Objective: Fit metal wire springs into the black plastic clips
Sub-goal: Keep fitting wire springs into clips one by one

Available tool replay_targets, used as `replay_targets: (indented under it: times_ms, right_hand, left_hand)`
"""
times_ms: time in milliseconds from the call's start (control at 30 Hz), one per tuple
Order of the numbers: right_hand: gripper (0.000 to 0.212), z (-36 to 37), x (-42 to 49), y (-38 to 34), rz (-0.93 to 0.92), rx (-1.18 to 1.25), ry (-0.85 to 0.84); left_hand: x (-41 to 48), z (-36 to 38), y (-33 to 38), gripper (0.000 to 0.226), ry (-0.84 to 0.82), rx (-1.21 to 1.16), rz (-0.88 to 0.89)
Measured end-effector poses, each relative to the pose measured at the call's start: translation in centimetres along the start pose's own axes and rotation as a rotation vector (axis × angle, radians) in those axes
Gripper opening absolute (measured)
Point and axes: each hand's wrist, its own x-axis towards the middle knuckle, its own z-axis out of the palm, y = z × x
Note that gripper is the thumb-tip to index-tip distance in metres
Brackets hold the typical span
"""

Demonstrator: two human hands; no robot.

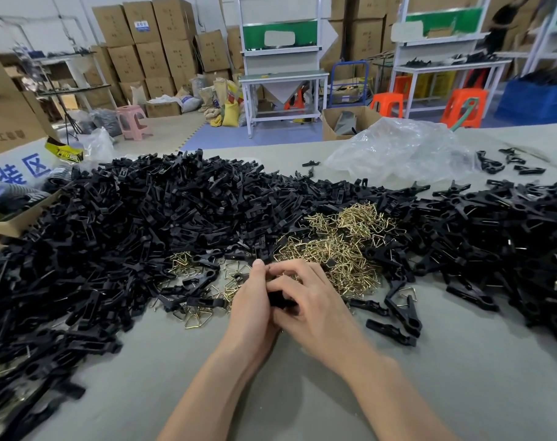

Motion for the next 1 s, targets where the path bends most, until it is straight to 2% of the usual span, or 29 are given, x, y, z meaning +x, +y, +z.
replay_targets:
  times_ms: [133,267,367,533,600,700,767,933,1000]
  right_hand:
    - [0.031,-0.04,-0.14,-0.27,0.006,-0.001,-0.005]
    - [0.041,-0.03,-0.21,-0.52,-0.001,-0.004,-0.023]
    - [0.055,-0.19,-0.08,-0.81,0.063,0.056,-0.023]
    - [0.058,-0.2,-0.09,-0.98,0.031,0.015,-0.044]
    - [0.058,-0.18,-0.11,-0.95,0.033,0.02,-0.035]
    - [0.056,-0.09,-0.23,-0.89,0.049,0.002,-0.041]
    - [0.052,-0.01,-0.25,-0.7,0.063,-0.013,-0.04]
    - [0.035,0.0,-0.28,-0.34,0.012,-0.046,0.004]
    - [0.032,-0.47,-0.25,-0.29,0.06,-0.019,0.03]
  left_hand:
    - [0.35,-0.32,-0.21,0.056,0.037,0.082,0.072]
    - [0.36,-0.36,-0.02,0.057,0.019,0.038,0.094]
    - [-0.03,-0.18,0.24,0.061,0.002,-0.01,0.094]
    - [-0.29,0.05,0.37,0.063,0.074,0.017,0.097]
    - [-0.35,0.01,0.42,0.061,0.048,0.035,0.105]
    - [-0.25,-0.16,0.45,0.033,0.039,0.031,0.111]
    - [-0.17,-0.16,0.45,0.024,0.033,-0.034,0.07]
    - [-0.03,-0.26,0.2,0.039,-0.014,-0.049,0.031]
    - [0.02,-0.24,0.24,0.044,-0.022,-0.041,0.019]
